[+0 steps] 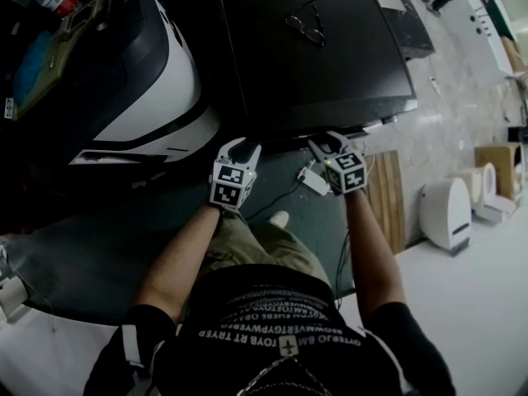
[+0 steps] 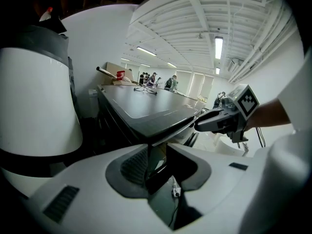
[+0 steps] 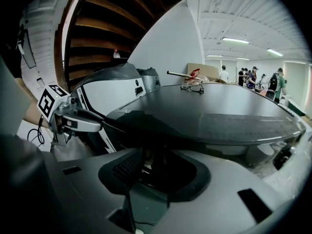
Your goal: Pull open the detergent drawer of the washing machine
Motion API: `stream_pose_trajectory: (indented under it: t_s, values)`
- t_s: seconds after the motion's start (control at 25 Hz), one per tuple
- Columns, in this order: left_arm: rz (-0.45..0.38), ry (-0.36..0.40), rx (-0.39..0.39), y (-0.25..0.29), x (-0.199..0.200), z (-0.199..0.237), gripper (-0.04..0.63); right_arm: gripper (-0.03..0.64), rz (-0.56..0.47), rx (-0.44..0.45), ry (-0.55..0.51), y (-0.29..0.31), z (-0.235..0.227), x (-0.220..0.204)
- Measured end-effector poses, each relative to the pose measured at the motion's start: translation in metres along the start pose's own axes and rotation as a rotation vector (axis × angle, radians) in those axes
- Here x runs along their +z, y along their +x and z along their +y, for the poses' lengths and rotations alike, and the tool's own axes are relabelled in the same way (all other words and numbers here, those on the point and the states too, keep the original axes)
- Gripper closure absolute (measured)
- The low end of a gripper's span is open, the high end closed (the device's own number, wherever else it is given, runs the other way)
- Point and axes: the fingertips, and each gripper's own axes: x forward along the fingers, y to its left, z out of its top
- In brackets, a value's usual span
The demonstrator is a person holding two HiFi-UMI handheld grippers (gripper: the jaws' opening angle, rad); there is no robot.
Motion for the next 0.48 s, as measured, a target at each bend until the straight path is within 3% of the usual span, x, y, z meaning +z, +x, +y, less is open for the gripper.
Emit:
stream_pose_trajectory:
  t_s: [0.12, 0.48]
  values:
    - [0.004, 0.008, 0.010, -0.002, 0.000, 0.000, 0.508, 0.485, -0.001, -0.004, 0.006, -0.002, -0.001, 0.000]
    - [0.027, 0.017, 0.002, -0.008, -0.009, -0.011, 0.507, 0.485, 0.000, 0.003, 0.026, -0.012, 0.003, -0.010]
